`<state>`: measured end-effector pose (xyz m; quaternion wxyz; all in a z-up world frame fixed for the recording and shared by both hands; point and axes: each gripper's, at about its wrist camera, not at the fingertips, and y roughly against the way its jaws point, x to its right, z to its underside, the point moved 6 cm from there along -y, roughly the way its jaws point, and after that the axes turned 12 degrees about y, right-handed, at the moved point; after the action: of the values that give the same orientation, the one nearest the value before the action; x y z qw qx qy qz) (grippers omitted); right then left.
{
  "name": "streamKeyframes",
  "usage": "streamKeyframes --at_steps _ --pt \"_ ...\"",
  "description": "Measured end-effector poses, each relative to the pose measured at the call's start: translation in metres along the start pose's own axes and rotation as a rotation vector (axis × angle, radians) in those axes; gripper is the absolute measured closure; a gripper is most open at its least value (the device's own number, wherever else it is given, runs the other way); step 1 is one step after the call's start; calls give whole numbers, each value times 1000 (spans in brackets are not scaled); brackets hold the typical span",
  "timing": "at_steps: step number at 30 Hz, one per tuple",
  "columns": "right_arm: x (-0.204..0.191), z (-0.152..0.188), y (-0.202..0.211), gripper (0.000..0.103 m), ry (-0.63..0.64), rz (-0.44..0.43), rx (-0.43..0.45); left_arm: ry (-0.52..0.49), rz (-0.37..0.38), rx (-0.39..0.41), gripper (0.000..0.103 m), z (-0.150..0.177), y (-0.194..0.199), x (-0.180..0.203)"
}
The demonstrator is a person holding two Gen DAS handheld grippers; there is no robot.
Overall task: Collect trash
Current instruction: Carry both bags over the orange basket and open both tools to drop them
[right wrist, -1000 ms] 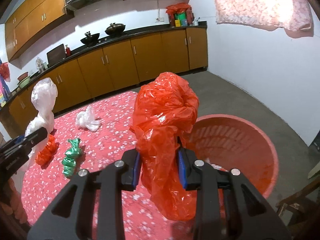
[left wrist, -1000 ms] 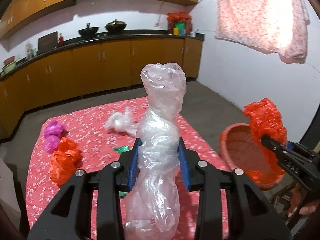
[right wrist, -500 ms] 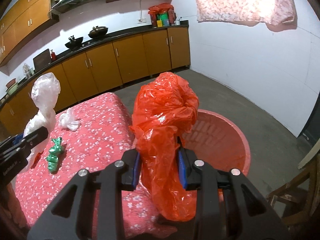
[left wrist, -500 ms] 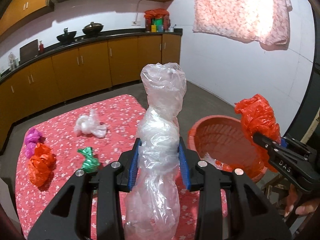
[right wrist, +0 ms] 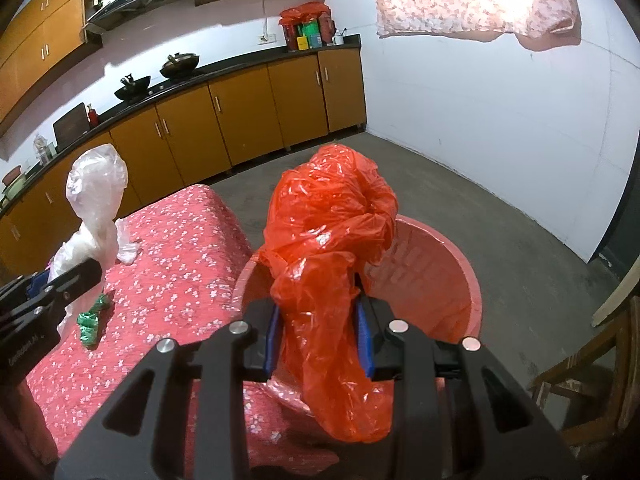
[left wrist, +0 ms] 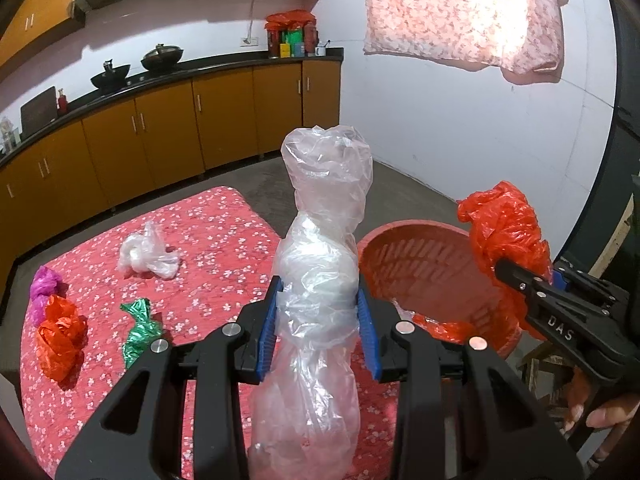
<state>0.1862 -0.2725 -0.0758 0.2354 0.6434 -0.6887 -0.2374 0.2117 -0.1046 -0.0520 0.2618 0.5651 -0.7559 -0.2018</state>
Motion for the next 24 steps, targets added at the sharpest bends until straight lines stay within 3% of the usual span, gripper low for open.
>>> streamKeyframes --at_steps 10,24 --pt "11 3 -6 72 -21 13 -10 -14 24 -29 67 5 -11 14" --pt "49 4 -27 72 -102 47 -12 -33 156 -89 67 10 -56 60"
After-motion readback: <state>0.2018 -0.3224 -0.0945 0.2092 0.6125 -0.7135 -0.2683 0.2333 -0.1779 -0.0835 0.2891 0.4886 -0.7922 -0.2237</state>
